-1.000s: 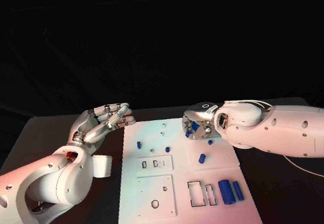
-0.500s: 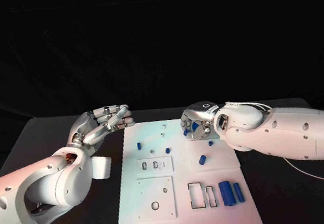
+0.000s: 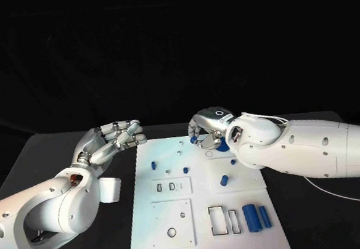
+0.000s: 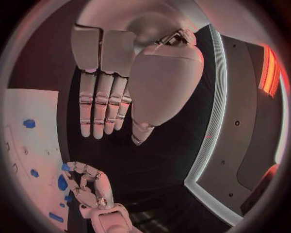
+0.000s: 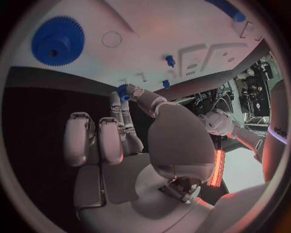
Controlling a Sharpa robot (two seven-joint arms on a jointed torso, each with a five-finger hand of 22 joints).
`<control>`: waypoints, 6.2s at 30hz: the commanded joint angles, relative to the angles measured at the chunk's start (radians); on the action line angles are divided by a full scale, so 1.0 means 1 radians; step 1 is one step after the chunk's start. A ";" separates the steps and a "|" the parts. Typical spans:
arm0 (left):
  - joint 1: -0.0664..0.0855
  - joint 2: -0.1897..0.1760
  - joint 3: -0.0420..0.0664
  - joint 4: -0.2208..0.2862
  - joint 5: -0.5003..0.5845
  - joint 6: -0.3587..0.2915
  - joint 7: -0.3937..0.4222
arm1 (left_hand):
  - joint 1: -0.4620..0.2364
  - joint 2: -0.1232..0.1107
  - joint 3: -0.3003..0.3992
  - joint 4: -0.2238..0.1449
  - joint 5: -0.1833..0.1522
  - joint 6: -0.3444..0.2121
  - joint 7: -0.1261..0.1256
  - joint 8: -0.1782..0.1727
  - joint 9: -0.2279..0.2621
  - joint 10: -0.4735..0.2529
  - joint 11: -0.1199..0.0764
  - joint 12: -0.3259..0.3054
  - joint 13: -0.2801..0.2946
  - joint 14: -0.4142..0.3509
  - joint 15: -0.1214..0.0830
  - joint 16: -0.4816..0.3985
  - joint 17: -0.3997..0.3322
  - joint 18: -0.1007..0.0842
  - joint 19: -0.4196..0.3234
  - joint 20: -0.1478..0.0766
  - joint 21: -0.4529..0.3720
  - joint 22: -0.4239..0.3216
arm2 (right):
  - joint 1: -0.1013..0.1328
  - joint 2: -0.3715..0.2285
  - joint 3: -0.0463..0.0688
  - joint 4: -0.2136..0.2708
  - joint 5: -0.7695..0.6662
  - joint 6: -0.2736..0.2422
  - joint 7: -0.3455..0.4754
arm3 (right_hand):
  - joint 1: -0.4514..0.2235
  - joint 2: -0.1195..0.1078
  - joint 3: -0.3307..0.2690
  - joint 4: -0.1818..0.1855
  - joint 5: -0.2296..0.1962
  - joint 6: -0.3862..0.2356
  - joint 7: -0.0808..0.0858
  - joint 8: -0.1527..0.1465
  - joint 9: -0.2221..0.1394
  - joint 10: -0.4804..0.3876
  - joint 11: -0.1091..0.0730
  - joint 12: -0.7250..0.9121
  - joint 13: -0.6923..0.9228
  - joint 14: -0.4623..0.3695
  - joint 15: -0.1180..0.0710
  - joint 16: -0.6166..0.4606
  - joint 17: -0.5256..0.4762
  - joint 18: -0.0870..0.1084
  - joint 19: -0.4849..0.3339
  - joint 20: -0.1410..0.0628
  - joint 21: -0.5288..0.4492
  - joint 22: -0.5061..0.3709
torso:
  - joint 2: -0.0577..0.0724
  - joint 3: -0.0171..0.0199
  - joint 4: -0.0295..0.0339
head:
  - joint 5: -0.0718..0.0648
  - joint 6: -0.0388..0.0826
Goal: Assemble the parts on the task board
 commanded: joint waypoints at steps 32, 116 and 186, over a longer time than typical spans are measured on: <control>0.012 0.007 0.001 0.006 0.003 0.024 0.001 | -0.005 0.000 -0.008 0.000 -0.006 -0.006 0.002 -0.006 0.002 -0.003 0.001 -0.005 0.001 -0.006 -0.001 -0.006 0.001 0.010 -0.003 0.007 -0.006 -0.002 | -0.005 0.137 0.001 -0.141 0.010 0.010 -0.026 | -0.002 -0.015 0.022 0.012 -0.003 -0.007 0.002 0.001 0.031 0.000 0.005 -0.007 0.001 0.037 -0.005 0.009 -0.001 -0.020 0.006 0.002 0.007 0.002 | 0.012 -0.0051 0.0133 | 0.006 0.002; 0.013 0.008 0.000 -0.021 0.011 0.040 -0.005 | -0.005 0.001 -0.013 -0.001 -0.010 -0.007 0.004 -0.007 0.003 -0.006 0.003 -0.013 0.002 -0.007 0.001 -0.010 0.007 0.011 -0.003 0.009 -0.009 -0.005 | -0.008 -0.196 0.013 0.036 0.265 0.053 -0.036 | 0.252 -0.084 -0.582 0.454 0.109 -0.228 0.011 -0.098 0.079 0.024 -0.016 0.831 0.819 0.059 -0.020 0.122 0.130 -0.034 0.044 -0.011 0.031 0.099 | 0.012 0.0055 -0.0034 | 0.007 0.006; 0.013 0.009 0.000 -0.029 0.011 0.041 -0.012 | -0.003 0.003 -0.016 -0.003 -0.011 -0.006 0.003 -0.006 0.005 -0.007 0.004 -0.020 0.002 -0.008 0.001 -0.012 0.012 0.011 -0.002 0.009 -0.011 -0.007 | -0.021 -0.128 0.016 0.125 -0.050 -0.089 -0.158 | 0.209 -0.102 -0.262 0.417 0.104 -0.063 -0.014 -0.071 0.102 0.334 -0.032 1.499 1.429 0.102 -0.037 0.201 0.360 -0.077 0.151 -0.025 0.151 0.270 | 0.012 0.0068 -0.0029 | -0.001 0.002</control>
